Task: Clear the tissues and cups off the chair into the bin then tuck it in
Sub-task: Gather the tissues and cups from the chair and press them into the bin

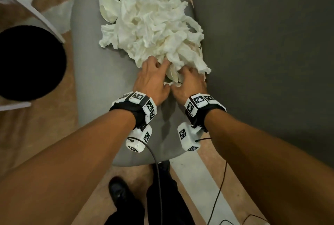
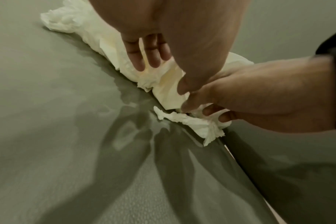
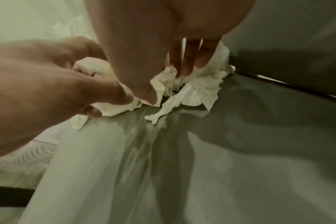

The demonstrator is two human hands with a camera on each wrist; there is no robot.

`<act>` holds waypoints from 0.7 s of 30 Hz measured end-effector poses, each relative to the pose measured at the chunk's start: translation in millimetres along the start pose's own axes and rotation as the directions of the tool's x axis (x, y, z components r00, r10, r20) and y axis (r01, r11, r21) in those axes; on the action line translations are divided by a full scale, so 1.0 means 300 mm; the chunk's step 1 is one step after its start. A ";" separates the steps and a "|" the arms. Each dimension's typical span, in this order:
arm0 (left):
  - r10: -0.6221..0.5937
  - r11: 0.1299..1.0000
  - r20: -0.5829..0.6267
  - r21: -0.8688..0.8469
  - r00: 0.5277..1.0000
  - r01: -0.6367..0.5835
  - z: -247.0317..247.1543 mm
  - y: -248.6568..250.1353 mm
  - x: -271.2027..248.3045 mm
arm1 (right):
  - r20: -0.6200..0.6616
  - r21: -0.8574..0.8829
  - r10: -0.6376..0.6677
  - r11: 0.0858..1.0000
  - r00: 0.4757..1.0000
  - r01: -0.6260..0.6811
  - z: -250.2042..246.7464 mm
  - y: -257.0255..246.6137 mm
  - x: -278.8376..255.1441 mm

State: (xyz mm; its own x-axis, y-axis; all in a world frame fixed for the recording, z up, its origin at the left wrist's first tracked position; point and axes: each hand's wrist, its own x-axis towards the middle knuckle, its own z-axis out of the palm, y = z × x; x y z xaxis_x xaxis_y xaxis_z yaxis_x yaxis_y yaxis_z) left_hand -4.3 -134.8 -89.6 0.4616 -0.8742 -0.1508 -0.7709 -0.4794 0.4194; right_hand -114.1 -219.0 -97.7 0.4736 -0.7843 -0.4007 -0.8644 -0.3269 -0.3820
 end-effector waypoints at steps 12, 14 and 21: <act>0.059 0.949 -0.350 0.311 0.935 0.056 -0.084 -0.024 0.082 | 0.107 -0.056 -0.136 0.988 0.985 0.143 0.036 -0.018 0.015; -0.014 0.936 -0.362 0.322 0.932 0.139 -0.100 -0.036 0.106 | 0.072 -0.069 -0.123 0.989 0.990 0.128 0.034 -0.027 -0.002; -0.170 0.985 -0.106 -0.017 0.980 0.169 -0.120 -0.138 0.085 | 0.029 -0.093 -0.145 0.985 0.989 0.147 0.026 -0.096 -0.013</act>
State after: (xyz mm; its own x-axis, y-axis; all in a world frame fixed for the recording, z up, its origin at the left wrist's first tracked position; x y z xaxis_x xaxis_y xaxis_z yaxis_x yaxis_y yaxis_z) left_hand 55.3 -134.5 -78.5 0.6302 -0.7665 -0.1240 -0.6741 -0.6193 0.4026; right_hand -89.8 -202.4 -91.5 0.5984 -0.7133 -0.3648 -0.7974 -0.4862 -0.3575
